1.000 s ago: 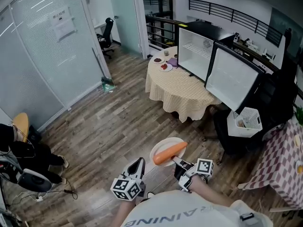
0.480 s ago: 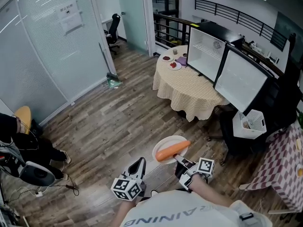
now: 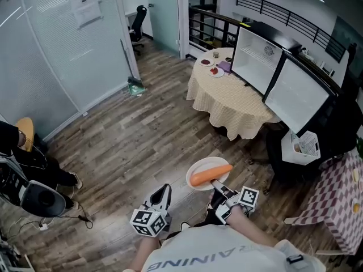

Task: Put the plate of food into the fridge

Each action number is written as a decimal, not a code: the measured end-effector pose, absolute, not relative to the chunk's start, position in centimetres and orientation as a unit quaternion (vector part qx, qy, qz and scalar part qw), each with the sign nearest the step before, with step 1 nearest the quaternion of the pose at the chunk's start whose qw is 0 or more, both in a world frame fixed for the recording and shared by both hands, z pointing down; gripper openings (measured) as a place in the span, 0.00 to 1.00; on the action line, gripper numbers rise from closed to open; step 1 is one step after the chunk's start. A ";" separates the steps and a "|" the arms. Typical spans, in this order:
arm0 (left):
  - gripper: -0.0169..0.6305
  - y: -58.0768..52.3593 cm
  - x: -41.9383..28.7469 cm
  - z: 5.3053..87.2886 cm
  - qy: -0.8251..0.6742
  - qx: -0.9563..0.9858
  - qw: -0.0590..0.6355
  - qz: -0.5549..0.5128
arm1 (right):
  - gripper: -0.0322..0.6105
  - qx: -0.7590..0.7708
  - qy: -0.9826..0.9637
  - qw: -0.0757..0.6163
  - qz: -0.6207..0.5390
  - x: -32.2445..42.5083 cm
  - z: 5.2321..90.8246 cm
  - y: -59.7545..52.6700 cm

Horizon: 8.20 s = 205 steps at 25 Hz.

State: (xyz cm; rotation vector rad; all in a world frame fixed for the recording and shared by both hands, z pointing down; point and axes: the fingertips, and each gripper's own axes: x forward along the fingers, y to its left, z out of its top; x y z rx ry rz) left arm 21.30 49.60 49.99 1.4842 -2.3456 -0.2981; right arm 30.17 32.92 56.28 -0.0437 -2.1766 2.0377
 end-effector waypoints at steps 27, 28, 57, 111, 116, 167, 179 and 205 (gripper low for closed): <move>0.04 25.9 6.8 49.0 -0.814 0.549 0.173 -0.079 | 0.10 -0.025 -0.727 0.071 0.682 15.7 55.5 11.4; 0.04 24.9 6.7 49.0 -0.812 0.551 0.175 -0.080 | 0.10 -0.025 -0.728 0.071 0.681 15.5 55.6 10.5; 0.04 11.7 -18.7 50.3 -0.733 0.648 0.197 -0.064 | 0.10 0.081 -0.715 -0.024 0.694 -5.7 56.1 -0.5; 0.04 -23.1 -20.9 52.1 -0.532 0.814 0.231 0.011 | 0.10 0.317 -0.610 -0.223 0.692 -1.5 59.7 -27.2; 0.04 -23.5 -22.4 52.1 -0.528 0.816 0.234 0.014 | 0.10 0.353 -0.594 -0.230 0.686 -1.1 60.6 -28.7; 0.04 -24.1 -24.8 55.0 -0.555 0.787 0.265 0.045 | 0.11 0.520 -0.451 -0.276 0.671 0.7 70.1 -49.2; 0.04 -23.7 -24.3 55.5 -0.552 0.785 0.279 0.042 | 0.19 0.500 -0.542 -0.219 0.639 -0.5 69.1 -49.8; 0.04 -22.9 -24.6 55.5 -0.555 0.781 0.286 0.024 | 0.34 0.455 -0.644 -0.035 0.614 -2.8 69.4 -45.6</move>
